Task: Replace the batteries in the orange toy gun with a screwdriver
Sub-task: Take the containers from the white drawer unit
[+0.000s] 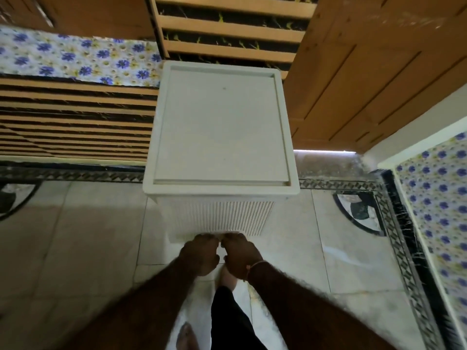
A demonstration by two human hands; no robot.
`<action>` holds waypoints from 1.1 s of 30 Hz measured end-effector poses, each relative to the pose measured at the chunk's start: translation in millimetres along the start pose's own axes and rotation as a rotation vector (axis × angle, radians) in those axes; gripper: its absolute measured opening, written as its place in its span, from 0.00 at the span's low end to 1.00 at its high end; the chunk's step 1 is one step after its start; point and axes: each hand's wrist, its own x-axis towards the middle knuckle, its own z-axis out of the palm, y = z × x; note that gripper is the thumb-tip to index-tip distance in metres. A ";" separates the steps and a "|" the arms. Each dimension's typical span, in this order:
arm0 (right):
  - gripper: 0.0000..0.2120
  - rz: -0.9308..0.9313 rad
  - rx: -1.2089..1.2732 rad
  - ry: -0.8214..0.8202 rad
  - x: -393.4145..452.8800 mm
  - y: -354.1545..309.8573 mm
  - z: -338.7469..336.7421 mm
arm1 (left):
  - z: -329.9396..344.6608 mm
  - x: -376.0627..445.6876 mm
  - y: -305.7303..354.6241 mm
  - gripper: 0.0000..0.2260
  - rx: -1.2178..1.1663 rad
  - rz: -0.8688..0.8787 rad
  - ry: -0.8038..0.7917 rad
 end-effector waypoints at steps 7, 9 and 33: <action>0.21 -0.003 -0.003 0.252 -88.6 -44.5 24.9 | 1.6 -83.0 18.8 0.20 -0.084 0.137 0.016; 0.19 0.016 -0.016 0.340 -107.5 -55.4 25.7 | -8.3 -99.7 26.4 0.18 -0.095 0.124 0.050; 0.25 0.045 -0.313 0.751 -93.8 -55.3 -87.5 | -112.5 -88.7 40.9 0.19 0.304 0.072 0.560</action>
